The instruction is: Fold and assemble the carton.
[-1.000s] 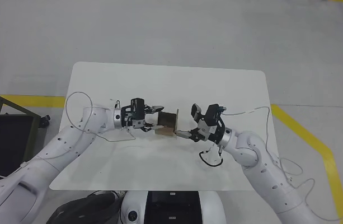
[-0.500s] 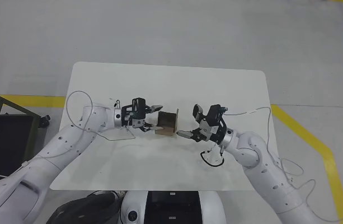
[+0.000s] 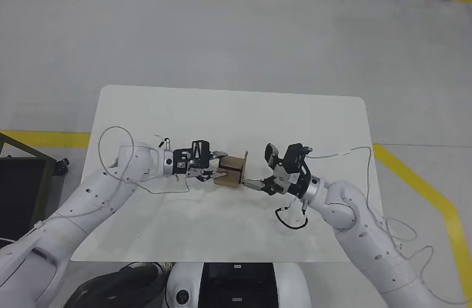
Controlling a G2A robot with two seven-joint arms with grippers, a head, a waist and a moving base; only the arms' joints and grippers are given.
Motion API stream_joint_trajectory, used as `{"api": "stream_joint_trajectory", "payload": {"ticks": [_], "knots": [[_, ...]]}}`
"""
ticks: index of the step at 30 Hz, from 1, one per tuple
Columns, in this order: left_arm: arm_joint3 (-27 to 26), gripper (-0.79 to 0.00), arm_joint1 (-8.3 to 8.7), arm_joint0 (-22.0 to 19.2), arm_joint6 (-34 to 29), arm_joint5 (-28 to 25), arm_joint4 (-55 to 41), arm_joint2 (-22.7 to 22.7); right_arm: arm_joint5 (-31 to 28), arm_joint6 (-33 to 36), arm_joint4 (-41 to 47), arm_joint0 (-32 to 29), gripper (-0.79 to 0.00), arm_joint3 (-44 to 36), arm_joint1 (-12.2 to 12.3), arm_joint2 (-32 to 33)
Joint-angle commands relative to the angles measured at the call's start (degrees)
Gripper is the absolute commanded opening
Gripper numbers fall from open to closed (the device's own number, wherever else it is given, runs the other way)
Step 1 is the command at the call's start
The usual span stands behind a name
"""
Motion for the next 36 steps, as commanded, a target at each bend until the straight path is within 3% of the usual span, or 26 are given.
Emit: {"api": "stream_joint_trajectory", "payload": {"ticks": [1, 9, 11, 12, 13, 16, 18, 19, 22, 23, 26, 28, 31, 36], "knots": [[-0.68, -0.425, 0.11, 0.49, -0.39, 0.75, 0.69, -0.39, -0.05, 0.05, 0.02, 0.19, 0.000, 0.19, -0.04, -0.11], [-2.90, -0.425, 0.63, 2.32, -1.11, 1.42, 1.95, -2.24, 3.82, 2.47, 2.00, 1.18, 0.000, 0.46, -0.44, -0.79], [-3.09, -0.422, 0.67, 2.61, -1.17, 1.37, 1.85, -2.63, 5.28, 2.80, 2.92, 1.42, -0.086, 0.57, -0.56, -0.69], [-3.15, -0.425, 0.68, 2.72, -1.09, 1.28, 1.69, -2.82, 5.48, 2.51, 3.46, 1.44, -0.163, 0.77, -0.59, -0.52], [-3.20, -0.428, 0.68, 2.80, -1.08, 1.25, 1.64, -3.00, 5.66, 2.39, 3.55, 1.48, -0.305, 1.22, -0.57, -0.24], [-3.49, -0.437, 0.67, 3.06, -0.86, 1.05, 1.57, -3.41, 6.49, 2.63, 3.56, 1.54, -0.323, 2.89, -0.54, 0.28], [-3.71, -0.440, 0.66, 3.17, -0.74, 0.98, 1.74, -3.64, 6.06, 2.39, 4.06, 1.72, -0.249, 3.93, -0.57, 0.38], [-3.75, -0.440, 0.65, 3.22, -0.70, 0.94, 1.78, -3.75, 5.57, 2.15, 4.72, 1.71, -0.265, 4.32, -0.62, 0.32], [-3.81, -0.449, 0.58, 3.30, -0.80, 0.91, 2.02, -4.04, 3.69, 2.28, 6.33, 1.90, -0.431, 4.88, -0.74, -0.08], [-3.79, -0.449, 0.54, 3.35, -0.84, 0.88, 2.01, -4.09, 3.51, 2.76, 6.23, 2.06, -0.443, 4.82, -0.76, -0.26], [-3.62, -0.459, 0.39, 3.34, -1.09, 0.76, 2.07, -4.19, 3.92, 4.66, 5.81, 2.50, -0.419, 4.08, -0.87, -1.06], [-3.46, -0.462, 0.26, 3.30, -1.16, 0.62, 1.97, -4.23, 4.91, 5.69, 5.50, 2.69, -0.351, 3.51, -0.95, -1.43], [-3.32, -0.468, 0.10, 3.27, -1.32, 0.57, 2.01, -4.32, 6.49, 7.33, 4.98, 2.84, -0.406, 2.57, -1.07, -2.04], [-3.52, -0.480, -0.12, 3.32, -1.50, 0.67, 2.17, -4.55, 7.69, 9.87, 4.78, 2.53, -0.391, -0.15, -1.04, -2.34]]}}
